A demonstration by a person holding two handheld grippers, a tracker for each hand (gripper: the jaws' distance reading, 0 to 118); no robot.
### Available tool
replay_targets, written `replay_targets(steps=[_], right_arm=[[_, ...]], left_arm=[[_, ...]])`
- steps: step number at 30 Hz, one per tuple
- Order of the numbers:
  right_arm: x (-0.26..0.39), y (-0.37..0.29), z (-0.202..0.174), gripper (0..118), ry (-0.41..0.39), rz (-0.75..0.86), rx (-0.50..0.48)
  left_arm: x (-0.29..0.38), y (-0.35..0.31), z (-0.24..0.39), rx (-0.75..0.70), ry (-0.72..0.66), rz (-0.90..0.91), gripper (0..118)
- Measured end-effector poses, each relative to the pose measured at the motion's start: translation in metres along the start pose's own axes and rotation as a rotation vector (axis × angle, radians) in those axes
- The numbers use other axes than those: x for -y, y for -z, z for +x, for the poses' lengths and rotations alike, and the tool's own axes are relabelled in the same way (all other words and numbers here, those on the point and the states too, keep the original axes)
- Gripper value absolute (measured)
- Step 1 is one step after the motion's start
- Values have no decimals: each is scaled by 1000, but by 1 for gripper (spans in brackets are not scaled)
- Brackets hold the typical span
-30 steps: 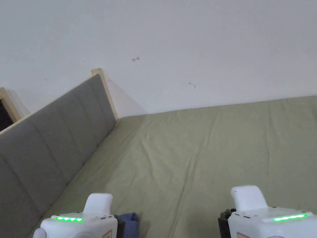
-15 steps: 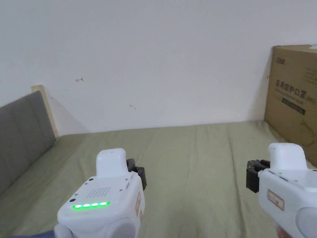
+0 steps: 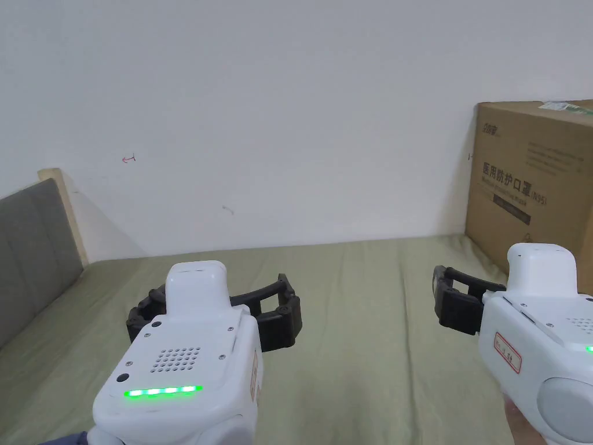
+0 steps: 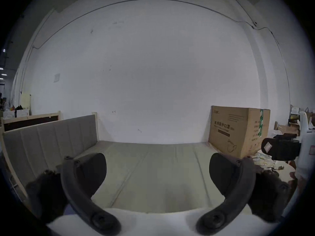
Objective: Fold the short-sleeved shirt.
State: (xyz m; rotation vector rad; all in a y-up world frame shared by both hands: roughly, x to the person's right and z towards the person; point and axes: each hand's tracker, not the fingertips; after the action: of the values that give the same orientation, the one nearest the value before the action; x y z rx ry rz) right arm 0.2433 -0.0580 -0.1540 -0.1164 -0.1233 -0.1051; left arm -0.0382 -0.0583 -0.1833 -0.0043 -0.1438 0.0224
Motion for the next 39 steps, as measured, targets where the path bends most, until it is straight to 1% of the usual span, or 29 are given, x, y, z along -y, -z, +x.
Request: replay_targets(steps=[3, 7, 10, 12, 15, 24, 29, 34, 36, 39], right_arm=[[1, 0, -2, 92, -31, -1, 13], [2, -3, -5, 92, -47, 41, 23], [1, -1, -6, 92, -39, 57, 19], [0, -1, -7, 92, -33, 68, -3], [0, 2, -11, 94, -51, 72, 11], [3, 11, -15, 94, -64, 49, 14], [5, 11, -19, 94, -85, 44, 7], [6, 11, -21, 94, -62, 44, -9], [8, 14, -23, 94, -66, 42, -11], [11, 14, -24, 94, -72, 22, -5]], left_arm=[[0, 0, 1, 0, 1, -11, 118], [3, 3, 0, -26, 35, -19, 118], [4, 5, -1, -47, 53, -32, 118], [4, 8, -2, -60, 69, -44, 118], [6, 9, -4, -66, 67, -51, 118], [0, 9, -7, -41, 63, -32, 118], [-1, 8, -5, -39, 88, -33, 118], [3, 1, -10, -12, 45, -11, 118], [3, -1, -14, 10, 15, -10, 118], [4, -4, -18, 4, -3, 1, 118]])
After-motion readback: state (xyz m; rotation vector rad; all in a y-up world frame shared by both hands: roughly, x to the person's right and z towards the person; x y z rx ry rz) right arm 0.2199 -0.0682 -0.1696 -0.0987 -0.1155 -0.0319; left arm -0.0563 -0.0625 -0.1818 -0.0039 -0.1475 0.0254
